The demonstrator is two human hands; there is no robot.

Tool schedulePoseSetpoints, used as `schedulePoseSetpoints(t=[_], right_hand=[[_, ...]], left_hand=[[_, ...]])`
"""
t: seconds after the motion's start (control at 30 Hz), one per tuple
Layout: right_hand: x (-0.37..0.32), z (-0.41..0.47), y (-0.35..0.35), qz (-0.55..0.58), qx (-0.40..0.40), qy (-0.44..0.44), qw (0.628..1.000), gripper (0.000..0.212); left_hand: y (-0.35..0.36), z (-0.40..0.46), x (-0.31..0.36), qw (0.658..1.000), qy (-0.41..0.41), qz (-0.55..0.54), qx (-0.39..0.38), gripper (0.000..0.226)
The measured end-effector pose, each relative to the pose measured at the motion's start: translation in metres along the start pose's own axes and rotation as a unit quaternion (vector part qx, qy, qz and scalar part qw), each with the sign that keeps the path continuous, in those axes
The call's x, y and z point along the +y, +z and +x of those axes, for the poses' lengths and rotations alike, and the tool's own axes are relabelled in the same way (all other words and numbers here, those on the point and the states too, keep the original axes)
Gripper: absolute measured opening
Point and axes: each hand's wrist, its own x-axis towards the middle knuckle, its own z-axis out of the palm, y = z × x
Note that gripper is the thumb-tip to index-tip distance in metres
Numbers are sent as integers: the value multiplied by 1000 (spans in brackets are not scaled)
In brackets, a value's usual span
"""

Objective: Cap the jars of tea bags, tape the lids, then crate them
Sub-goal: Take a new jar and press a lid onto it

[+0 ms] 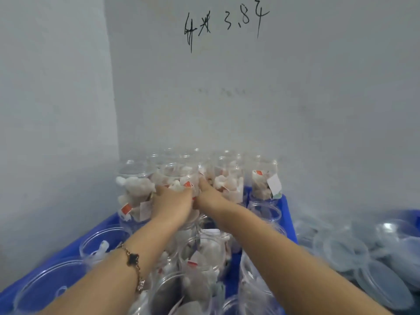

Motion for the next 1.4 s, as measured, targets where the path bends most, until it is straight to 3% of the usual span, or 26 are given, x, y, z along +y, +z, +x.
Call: schedulePoseSetpoints(t=[0.13,0.33,0.43,0.63,0.77,0.93,1.07,1.17,1.27,1.4], right_hand=[[-2,-12,2,65,-35,-10,997,63],[-8,-69,-33,59,27,-29,997,68],[-13,-114,-61,22,60,-51,997,48],[13,-211,-122,1,163,-20,986,44],[62,-283,-132,46,254,22,966,36],[124,-337,-131,53,324,52,943,27],[163,-336,-142,-5,297,143,944,38],[171,-314,-165,-111,220,183,952,40],[169,-288,-184,-241,139,133,951,27],[179,-250,-182,-411,-20,74,908,16]], left_hand=[[-1,-10,4,1000,7,4,28,76],[-3,-64,39,995,80,37,37,87],[5,-98,63,995,83,37,26,88],[48,-196,94,993,97,68,-21,99],[93,-274,78,990,93,21,-107,95],[134,-341,17,989,47,-45,-132,83],[147,-353,-34,988,80,-51,-123,73],[149,-348,-55,983,142,-36,-108,79],[151,-341,-68,977,178,-31,-110,92],[156,-336,-75,972,209,-53,-94,94]])
